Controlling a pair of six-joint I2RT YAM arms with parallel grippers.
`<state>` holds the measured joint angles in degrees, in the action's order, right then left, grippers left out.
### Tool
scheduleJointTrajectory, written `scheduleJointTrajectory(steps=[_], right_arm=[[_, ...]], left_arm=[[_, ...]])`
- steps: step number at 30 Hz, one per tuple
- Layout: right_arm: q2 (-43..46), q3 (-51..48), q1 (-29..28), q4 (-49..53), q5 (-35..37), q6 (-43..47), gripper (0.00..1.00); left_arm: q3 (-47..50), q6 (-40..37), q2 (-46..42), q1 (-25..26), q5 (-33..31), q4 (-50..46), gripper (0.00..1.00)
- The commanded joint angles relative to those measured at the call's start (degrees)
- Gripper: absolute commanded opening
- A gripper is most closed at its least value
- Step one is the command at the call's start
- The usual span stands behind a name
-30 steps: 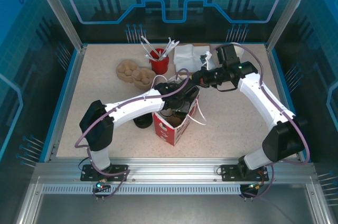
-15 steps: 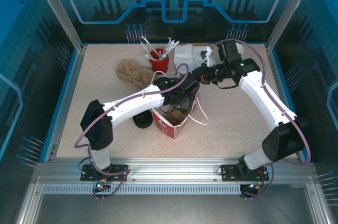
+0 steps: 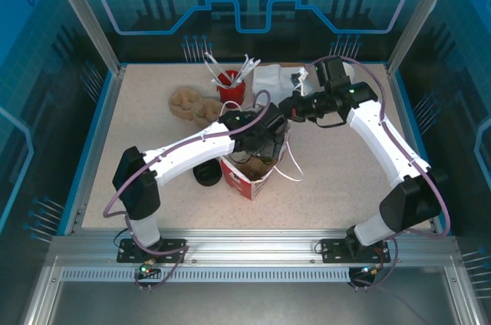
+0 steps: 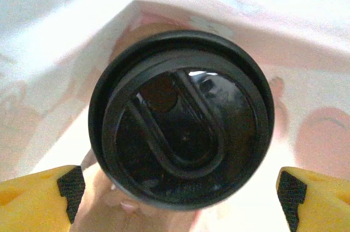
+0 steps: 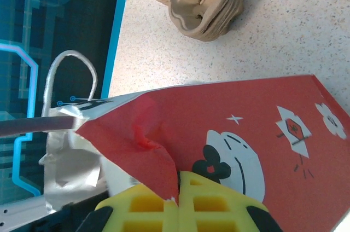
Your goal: Pack the takeout coffee
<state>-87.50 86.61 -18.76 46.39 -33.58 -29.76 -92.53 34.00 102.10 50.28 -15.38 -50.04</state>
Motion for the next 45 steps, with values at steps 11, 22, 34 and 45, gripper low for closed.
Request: scheduleJointTrajectory(steps=[11, 22, 34, 45], right_arm=[[-3.1, 2.5, 1.8, 5.5, -2.0, 3.2, 0.0], [-5.5, 7.0, 2.2, 7.6, -3.9, 13.1, 0.05], [-7.7, 22.5, 2.2, 19.0, 6.9, 19.0, 0.46], [-1.8, 23.8, 2.2, 38.2, 15.7, -1.2, 0.49]], left_arm=[[-2.7, 0.1, -10.4, -0.4, 4.1, 3.7, 0.92], [-12.4, -2.8, -13.9, -0.8, -2.2, -0.5, 0.92], [-13.2, -5.6, -16.0, -4.6, -7.9, -6.4, 0.96], [-9.0, -2.1, -16.3, -9.5, 0.3, -10.7, 0.95]])
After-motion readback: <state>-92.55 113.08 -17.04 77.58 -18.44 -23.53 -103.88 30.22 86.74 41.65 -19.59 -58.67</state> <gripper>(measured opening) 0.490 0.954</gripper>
